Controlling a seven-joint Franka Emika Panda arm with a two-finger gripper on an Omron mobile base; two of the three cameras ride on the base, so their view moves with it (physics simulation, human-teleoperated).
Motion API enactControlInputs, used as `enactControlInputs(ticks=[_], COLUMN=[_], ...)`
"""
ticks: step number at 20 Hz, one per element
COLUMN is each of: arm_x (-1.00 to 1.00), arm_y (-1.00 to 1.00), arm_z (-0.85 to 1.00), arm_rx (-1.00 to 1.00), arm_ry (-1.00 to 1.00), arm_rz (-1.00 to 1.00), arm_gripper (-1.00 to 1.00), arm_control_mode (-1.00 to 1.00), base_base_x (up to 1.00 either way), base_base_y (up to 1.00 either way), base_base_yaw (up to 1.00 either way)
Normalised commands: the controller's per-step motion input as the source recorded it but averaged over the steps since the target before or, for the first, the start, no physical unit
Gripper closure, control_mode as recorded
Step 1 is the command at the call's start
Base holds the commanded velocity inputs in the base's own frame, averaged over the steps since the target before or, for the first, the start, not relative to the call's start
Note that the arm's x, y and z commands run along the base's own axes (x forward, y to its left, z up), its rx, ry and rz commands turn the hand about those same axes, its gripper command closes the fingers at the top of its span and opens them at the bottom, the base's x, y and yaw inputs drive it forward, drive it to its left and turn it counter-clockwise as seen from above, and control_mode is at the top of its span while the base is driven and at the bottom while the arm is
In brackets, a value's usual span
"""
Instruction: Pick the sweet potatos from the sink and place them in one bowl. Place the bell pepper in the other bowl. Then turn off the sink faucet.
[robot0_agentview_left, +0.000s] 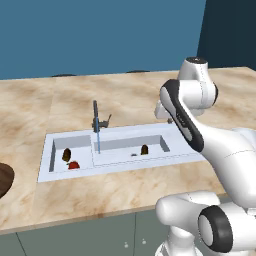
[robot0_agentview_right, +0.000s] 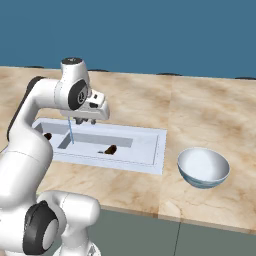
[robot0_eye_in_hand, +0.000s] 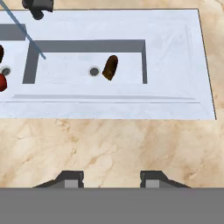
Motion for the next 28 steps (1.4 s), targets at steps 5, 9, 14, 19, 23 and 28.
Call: enactControlInputs(ticks=[5, 9, 14, 19, 23, 28], arm_x=[0.00, 0.00, 0.00, 0.00, 0.02, 0.11], arm_y=[0.06, 0.21, 0.39, 0.53, 0.63, 0.63], arm_z=[-0.08, -0.16, -0.18, -0.20, -0.15, -0.10], arm_rx=[0.00, 0.00, 0.00, 0.00, 0.00, 0.00], arm_ry=[0.00, 0.00, 0.00, -0.01, -0.03, 0.00], arm_rz=[0.00, 0.00, 0.00, 0.00, 0.00, 0.02], arm_gripper=[-1.00, -1.00, -1.00, -1.00, -1.00, -1.00], arm_control_mode=[-1.00, -1.00, -1.00, -1.00, -1.00, -1.00], base_base_x=[0.00, 0.00, 0.00, 0.00, 0.00, 0.00], base_base_y=[0.00, 0.00, 0.00, 0.00, 0.00, 0.00], base_base_yaw=[0.00, 0.00, 0.00, 0.00, 0.00, 0.00])
